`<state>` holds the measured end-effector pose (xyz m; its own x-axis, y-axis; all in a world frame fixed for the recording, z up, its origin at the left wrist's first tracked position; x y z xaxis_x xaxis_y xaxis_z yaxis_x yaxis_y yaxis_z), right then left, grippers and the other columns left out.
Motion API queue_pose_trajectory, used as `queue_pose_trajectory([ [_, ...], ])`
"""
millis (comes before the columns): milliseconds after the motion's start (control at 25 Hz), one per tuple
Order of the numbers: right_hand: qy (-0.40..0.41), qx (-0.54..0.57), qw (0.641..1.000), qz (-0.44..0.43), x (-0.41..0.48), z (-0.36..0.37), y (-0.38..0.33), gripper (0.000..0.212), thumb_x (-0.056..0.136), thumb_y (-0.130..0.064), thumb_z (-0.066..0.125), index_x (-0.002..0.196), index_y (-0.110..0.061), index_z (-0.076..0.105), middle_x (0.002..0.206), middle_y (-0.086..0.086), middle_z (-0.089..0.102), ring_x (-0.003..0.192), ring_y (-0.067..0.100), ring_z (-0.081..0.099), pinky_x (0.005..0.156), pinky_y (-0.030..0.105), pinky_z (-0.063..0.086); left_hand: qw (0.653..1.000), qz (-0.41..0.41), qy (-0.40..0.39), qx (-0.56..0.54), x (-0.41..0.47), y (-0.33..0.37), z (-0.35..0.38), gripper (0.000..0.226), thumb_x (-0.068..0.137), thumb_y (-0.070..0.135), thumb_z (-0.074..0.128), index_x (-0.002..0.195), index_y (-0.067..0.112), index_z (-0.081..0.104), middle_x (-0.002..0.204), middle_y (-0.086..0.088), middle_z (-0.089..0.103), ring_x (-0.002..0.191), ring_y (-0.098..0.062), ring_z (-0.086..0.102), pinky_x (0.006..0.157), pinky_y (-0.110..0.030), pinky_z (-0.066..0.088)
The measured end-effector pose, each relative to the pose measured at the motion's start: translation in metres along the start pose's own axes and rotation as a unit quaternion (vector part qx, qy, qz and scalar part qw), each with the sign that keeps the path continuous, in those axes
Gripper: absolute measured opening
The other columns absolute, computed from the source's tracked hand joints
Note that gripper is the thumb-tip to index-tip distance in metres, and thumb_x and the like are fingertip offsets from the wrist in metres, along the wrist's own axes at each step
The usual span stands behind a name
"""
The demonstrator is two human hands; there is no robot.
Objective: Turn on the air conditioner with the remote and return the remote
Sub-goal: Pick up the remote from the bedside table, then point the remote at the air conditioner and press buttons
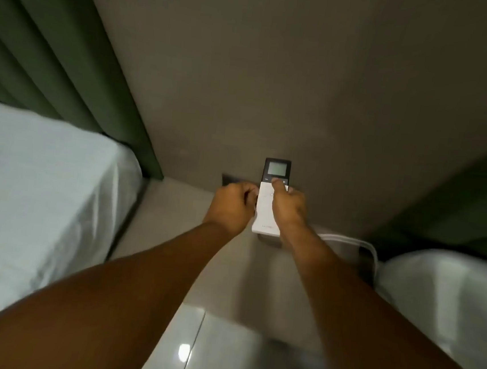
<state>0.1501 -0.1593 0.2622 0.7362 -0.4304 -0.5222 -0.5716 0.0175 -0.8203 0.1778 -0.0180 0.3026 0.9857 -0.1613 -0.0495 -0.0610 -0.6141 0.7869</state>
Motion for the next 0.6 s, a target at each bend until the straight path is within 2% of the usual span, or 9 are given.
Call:
queue_pose_trajectory([
  [80,-0.028,0.004,0.997,-0.072,-0.049,-0.005,-0.122,0.034,0.100,-0.036,0.058,0.074,-0.015,0.062,0.087,0.013,0.072,0.066,0.028,0.066,0.063,0.032,0.053,0.996,0.071,0.044,0.039,0.013,0.091,-0.090,0.020,0.097,0.018,0.048,0.090,0.016,0.067,0.079,0.000,0.066,0.068,-0.013,0.060,0.063,-0.026,0.047],
  [160,-0.047,0.009,0.988,-0.150,-0.109,-0.006,-0.240,0.028,0.099,-0.035,0.058,0.088,-0.011,0.068,0.090,0.012,0.074,0.071,0.029,0.067,0.062,0.029,0.050,0.982,0.130,0.097,0.098,0.012,0.179,-0.183,0.019,0.098,0.024,0.043,0.101,0.021,0.062,0.090,-0.002,0.066,0.076,-0.020,0.062,0.068,-0.033,0.051],
  [240,-0.063,0.023,0.972,-0.226,-0.182,-0.008,-0.345,0.027,0.096,-0.033,0.058,0.096,-0.010,0.072,0.097,0.013,0.077,0.071,0.029,0.069,0.060,0.027,0.051,0.950,0.195,0.174,0.170,-0.008,0.263,-0.280,0.022,0.097,0.028,0.035,0.108,0.025,0.054,0.104,-0.005,0.062,0.085,-0.029,0.062,0.071,-0.041,0.051],
  [320,-0.094,0.027,0.956,-0.276,-0.268,0.002,-0.433,0.030,0.094,-0.032,0.057,0.102,-0.007,0.072,0.103,0.014,0.079,0.072,0.030,0.072,0.060,0.027,0.055,0.908,0.220,0.257,0.246,-0.045,0.330,-0.386,0.033,0.098,0.031,0.028,0.124,0.020,0.047,0.127,-0.008,0.056,0.112,-0.033,0.055,0.082,-0.044,0.047],
  [360,-0.112,0.034,0.948,-0.295,-0.307,0.008,-0.465,0.033,0.094,-0.033,0.055,0.106,-0.007,0.071,0.106,0.015,0.079,0.078,0.032,0.075,0.067,0.032,0.061,0.890,0.223,0.282,0.280,-0.063,0.355,-0.431,0.041,0.100,0.032,0.025,0.134,0.016,0.041,0.140,-0.007,0.048,0.127,-0.029,0.045,0.089,-0.044,0.043],
  [440,-0.181,0.058,0.925,-0.329,-0.413,0.025,-0.524,0.033,0.094,-0.033,0.053,0.110,-0.009,0.067,0.109,0.017,0.078,0.092,0.040,0.078,0.087,0.046,0.065,0.848,0.217,0.349,0.335,-0.125,0.404,-0.537,0.050,0.101,0.035,0.022,0.145,0.013,0.029,0.154,-0.005,0.033,0.143,-0.022,0.025,0.103,-0.043,0.035],
  [520,-0.225,0.073,0.904,-0.356,-0.515,0.052,-0.561,0.031,0.093,-0.032,0.052,0.110,-0.011,0.066,0.109,0.017,0.079,0.096,0.042,0.078,0.095,0.050,0.062,0.808,0.190,0.414,0.373,-0.202,0.429,-0.633,0.054,0.101,0.038,0.021,0.148,0.011,0.024,0.157,-0.005,0.026,0.146,-0.020,0.016,0.112,-0.041,0.027],
  [600,-0.251,0.083,0.889,-0.375,-0.575,0.077,-0.579,0.033,0.093,-0.033,0.051,0.113,-0.011,0.065,0.109,0.016,0.079,0.097,0.041,0.078,0.097,0.047,0.061,0.791,0.169,0.428,0.403,-0.249,0.435,-0.683,0.057,0.101,0.041,0.019,0.150,0.010,0.020,0.159,-0.007,0.021,0.147,-0.021,0.013,0.115,-0.040,0.020],
])
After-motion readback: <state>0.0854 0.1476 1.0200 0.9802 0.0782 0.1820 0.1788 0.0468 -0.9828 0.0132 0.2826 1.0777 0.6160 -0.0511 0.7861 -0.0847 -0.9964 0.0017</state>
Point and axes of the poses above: each hand's wrist, its own x-axis towards the middle knuckle, its own z-axis out of the palm, y = z × x, the point moved 10 cm from there along x, towards the middle knuckle
